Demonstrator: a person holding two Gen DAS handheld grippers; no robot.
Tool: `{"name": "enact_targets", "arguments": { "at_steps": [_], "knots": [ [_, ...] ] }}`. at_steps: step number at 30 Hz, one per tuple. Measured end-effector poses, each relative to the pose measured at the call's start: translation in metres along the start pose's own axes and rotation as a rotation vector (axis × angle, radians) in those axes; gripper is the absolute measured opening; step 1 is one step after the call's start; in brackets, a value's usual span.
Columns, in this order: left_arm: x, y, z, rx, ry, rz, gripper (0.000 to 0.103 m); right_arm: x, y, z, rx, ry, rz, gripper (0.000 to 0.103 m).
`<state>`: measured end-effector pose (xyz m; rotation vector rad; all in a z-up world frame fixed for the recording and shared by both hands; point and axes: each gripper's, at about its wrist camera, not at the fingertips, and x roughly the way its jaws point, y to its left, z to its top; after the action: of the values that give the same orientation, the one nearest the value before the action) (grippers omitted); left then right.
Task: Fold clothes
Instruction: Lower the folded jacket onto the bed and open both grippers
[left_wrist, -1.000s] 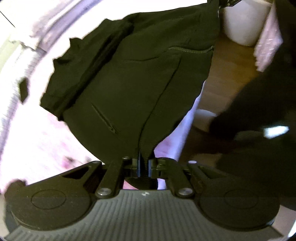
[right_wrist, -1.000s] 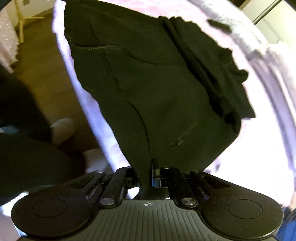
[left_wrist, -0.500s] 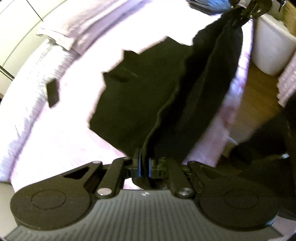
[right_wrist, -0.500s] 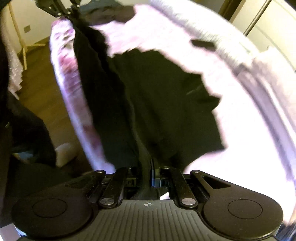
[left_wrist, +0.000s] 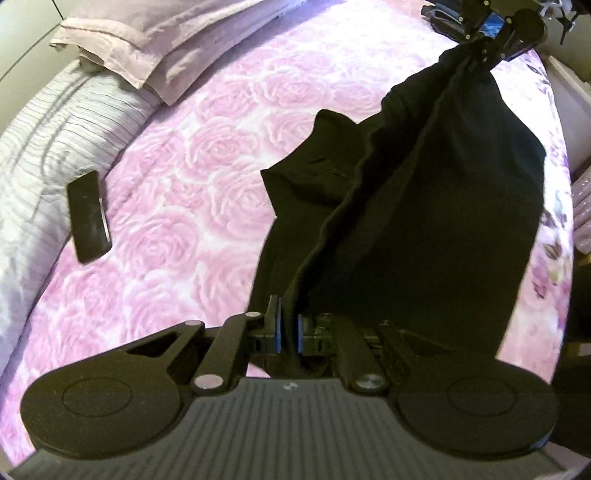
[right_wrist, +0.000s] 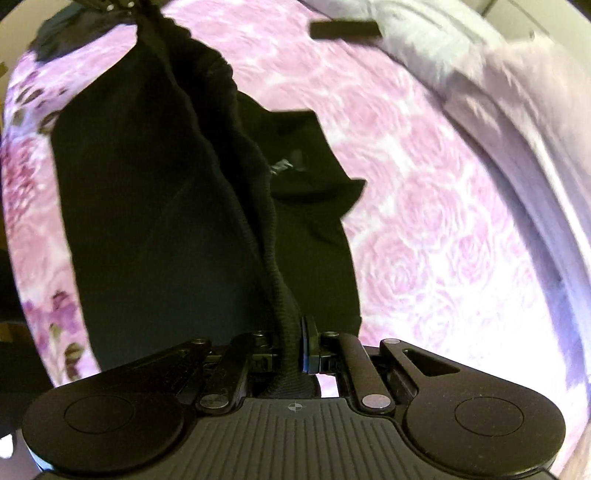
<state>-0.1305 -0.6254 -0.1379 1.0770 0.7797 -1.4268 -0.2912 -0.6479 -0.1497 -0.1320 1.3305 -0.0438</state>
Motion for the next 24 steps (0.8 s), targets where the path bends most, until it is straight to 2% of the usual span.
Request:
{"name": "enact_targets", "arguments": {
  "at_steps": [7,15,19,20,21,23,24],
  "knots": [
    [0.05,0.04,0.013,-0.055,0.046,-0.032,0.006,0.033,-0.053,0.007,0.053,0.012,0.058,0.005],
    [0.119,0.074,0.023,-0.151,0.106,-0.025,0.008,0.102,-0.109,0.02,0.094,0.017,0.137,0.005],
    [0.152,0.084,0.018,-0.226,0.139,0.019,0.022,0.135,-0.124,0.013,0.164,0.002,0.174,0.005],
    [0.155,0.086,0.016,-0.258,0.14,0.041,0.027,0.141,-0.128,0.01,0.191,-0.011,0.182,0.011],
    [0.157,0.089,0.013,-0.291,0.139,0.064,0.026,0.143,-0.13,0.007,0.226,-0.024,0.16,0.034],
    [0.152,0.094,0.008,-0.35,0.136,0.112,0.025,0.14,-0.134,-0.003,0.307,-0.056,0.112,0.06],
    [0.146,0.096,0.005,-0.38,0.129,0.128,0.025,0.136,-0.136,-0.008,0.353,-0.075,0.095,0.061]
  ]
}}
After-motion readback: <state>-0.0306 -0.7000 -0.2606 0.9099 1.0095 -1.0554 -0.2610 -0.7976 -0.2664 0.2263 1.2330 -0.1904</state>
